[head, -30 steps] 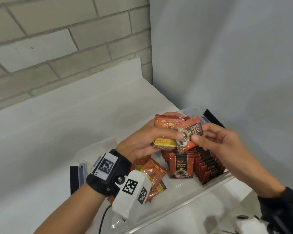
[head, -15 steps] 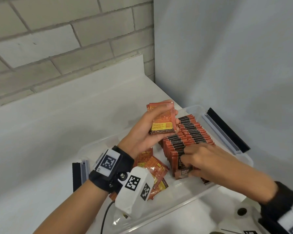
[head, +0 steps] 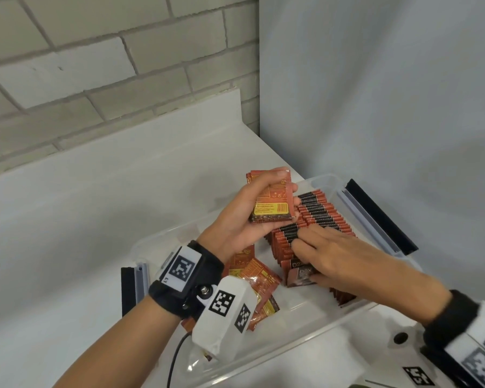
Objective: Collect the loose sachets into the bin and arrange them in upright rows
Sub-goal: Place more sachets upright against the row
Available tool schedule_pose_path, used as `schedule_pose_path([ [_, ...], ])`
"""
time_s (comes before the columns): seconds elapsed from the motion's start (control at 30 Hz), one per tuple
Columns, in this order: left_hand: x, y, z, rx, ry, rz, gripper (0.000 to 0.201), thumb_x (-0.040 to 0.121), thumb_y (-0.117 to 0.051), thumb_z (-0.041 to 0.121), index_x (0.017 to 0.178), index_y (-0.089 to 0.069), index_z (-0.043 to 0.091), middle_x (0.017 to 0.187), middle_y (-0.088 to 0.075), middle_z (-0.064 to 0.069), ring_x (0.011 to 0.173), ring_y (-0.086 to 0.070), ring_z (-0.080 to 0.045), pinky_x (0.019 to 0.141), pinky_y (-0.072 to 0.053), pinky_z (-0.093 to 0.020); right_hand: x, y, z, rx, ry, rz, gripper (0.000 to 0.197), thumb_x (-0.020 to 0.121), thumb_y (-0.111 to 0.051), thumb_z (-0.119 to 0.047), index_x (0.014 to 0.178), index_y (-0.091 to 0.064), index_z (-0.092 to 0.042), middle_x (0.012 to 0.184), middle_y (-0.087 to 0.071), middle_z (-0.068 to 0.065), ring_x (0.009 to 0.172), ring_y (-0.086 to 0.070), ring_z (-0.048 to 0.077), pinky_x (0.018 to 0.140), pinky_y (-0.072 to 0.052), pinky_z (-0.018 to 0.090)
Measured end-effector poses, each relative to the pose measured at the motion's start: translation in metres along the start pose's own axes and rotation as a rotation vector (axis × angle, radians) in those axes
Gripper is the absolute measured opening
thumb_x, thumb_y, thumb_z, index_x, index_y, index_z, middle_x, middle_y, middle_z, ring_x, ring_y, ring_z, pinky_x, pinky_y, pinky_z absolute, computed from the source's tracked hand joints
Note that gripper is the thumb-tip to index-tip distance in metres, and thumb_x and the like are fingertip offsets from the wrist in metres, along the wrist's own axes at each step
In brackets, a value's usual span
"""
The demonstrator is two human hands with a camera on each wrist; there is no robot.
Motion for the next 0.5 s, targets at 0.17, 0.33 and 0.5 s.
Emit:
schedule_pose_path([
  [0.17,0.000,-0.002,0.000,0.008,0.003,0.004,0.026,0.079,-0.066,0.024,0.104,-0.062,0.017,0.088,-0.067,-0.006,0.078,-0.063,-0.019,0.075,-0.053,-0.034,0.000,-0.004,-0.005,-0.103,0.124,-0.010,0.065,0.060,-0.084,-0.015,0.115,-0.057,-0.036,0.095,-0.034,-0.003,0.082,-0.033,0.010,0.057,-0.039,0.023],
  [0.33,0.000,-0.001,0.000,0.012,0.006,0.009,0.031,0.077,-0.065,0.026,0.107,-0.062,0.017,0.090,-0.067,-0.006,0.078,-0.064,-0.019,0.072,-0.055,-0.033,0.000,-0.005,-0.011,-0.209,0.199,-0.030,0.046,0.061,-0.084,-0.018,0.100,-0.068,-0.035,0.100,-0.042,0.000,0.086,-0.041,0.015,0.064,-0.048,0.029],
  [0.5,0.000,-0.002,0.000,-0.001,0.006,-0.005,0.031,0.076,-0.065,0.027,0.105,-0.062,0.018,0.088,-0.068,-0.006,0.077,-0.065,-0.018,0.070,-0.056,-0.033,0.000,-0.003,-0.011,-0.156,0.199,-0.059,0.046,0.057,-0.087,-0.022,0.097,-0.070,-0.035,0.101,-0.045,-0.001,0.086,-0.042,0.014,0.063,-0.050,0.027],
])
Point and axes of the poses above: each hand's wrist, its own x-axis towards the middle knuckle, its own y-axis out of the back of the hand, z = x × y, the point moved 5 cm from there along x, towards the middle knuckle
